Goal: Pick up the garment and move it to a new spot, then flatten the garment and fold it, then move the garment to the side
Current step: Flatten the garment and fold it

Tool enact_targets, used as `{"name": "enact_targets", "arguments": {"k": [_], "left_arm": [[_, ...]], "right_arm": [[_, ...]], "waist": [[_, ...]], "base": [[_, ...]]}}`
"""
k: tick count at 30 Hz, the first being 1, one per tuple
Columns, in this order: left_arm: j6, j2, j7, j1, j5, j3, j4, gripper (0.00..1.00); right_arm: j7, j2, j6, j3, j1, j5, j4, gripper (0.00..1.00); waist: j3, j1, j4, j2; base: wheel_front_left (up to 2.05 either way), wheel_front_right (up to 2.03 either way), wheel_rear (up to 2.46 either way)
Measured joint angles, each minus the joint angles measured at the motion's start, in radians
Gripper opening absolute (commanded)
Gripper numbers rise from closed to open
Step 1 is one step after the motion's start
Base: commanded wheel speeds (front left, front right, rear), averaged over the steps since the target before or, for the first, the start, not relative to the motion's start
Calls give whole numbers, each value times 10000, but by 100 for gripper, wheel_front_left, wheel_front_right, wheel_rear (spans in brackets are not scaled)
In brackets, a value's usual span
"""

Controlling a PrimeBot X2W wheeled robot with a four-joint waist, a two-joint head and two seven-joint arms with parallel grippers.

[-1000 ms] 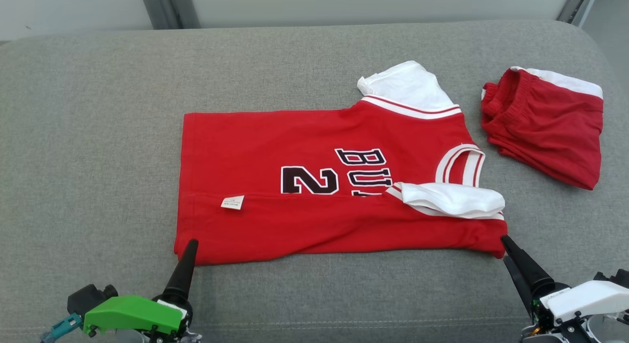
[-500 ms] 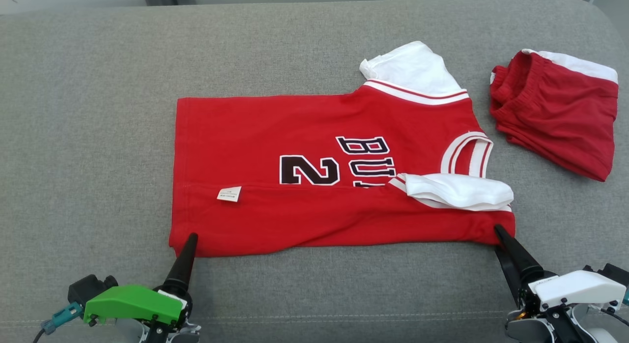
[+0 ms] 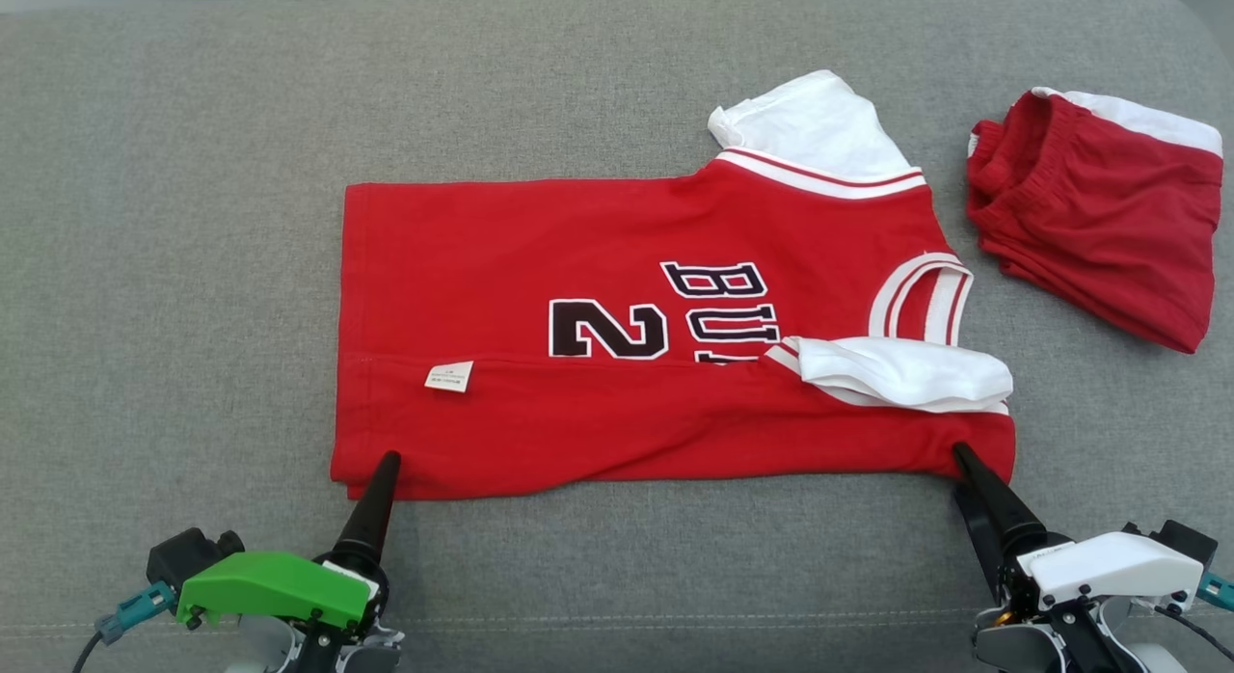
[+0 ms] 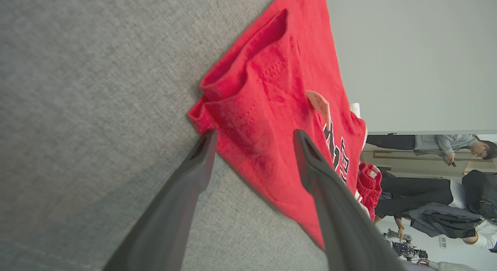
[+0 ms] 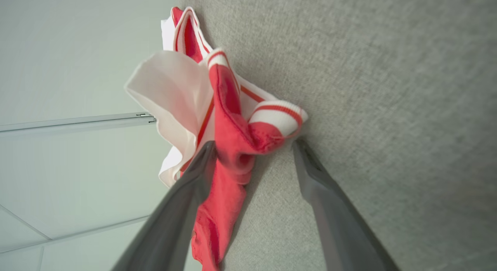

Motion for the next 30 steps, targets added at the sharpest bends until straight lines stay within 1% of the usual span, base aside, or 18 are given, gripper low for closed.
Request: {"name": "enact_targets", "arguments": {"k": [2,3,5,6,12,18,21,23,24,25,26,27,28,29,30], "left_arm": [[-48,-29,0,-14,0,0,44,100],[-48,-50,0,-33,0,-2,67,100],[-48,-82,13,-84,0,-31,127,100],[-48,-84,48,-107,0,-50,173,100],[-29,-73,173,-131,2,-88,280,100],[40,-75,174,-227,2,-84,322,100],[42,-79,176,-426,2,-75,387,100],[42,-84,180,-572,2,-71,460,100],[42,-94,190,-636,2,-69,510,80],[42,-104,190,-672,2,-65,546,40],[42,-113,190,-693,0,-52,577,19],[42,-125,190,-697,0,-35,602,19],[42,-132,198,-698,-2,-21,631,0],[42,-132,257,-699,-2,-6,667,0],[42,-136,270,-701,-4,-8,709,0]], "right_arm": [[0,15,63,-2,-45,-2,61,100],[0,17,67,-2,-78,-2,75,96],[2,17,69,-2,-168,-2,128,96],[2,15,84,-2,-204,-13,155,93],[4,17,207,17,-249,-31,347,95],[4,36,274,17,-284,-33,420,93],[6,40,305,63,-471,-104,437,89],[17,44,314,84,-595,-105,466,80],[17,46,314,88,-636,-105,491,75],[17,46,314,90,-643,-107,516,64],[23,46,318,94,-644,-107,546,51],[33,46,328,98,-645,-107,583,51],[33,46,364,102,-646,-107,619,46],[35,46,393,105,-646,-109,654,43],[36,46,401,109,-647,-113,681,36]], "waist": [[2,0,10,0],[4,0,15,0],[8,0,24,0],[8,0,25,0],[-8,0,24,0],[67,0,45,0],[159,0,45,0],[214,0,32,0],[232,0,24,0],[240,0,18,0],[245,0,13,0],[250,0,8,0],[253,0,1,0],[255,0,-6,0],[255,0,-12,0]], "base": [[0,0,0],[0,0,0],[0,0,0],[0,0,0],[0,0,0],[0,0,0],[0,0,0],[0,0,0],[0,0,0],[0,0,0],[0,0,0],[0,0,0],[0,0,0],[0,0,0],[0,0,0]]}}
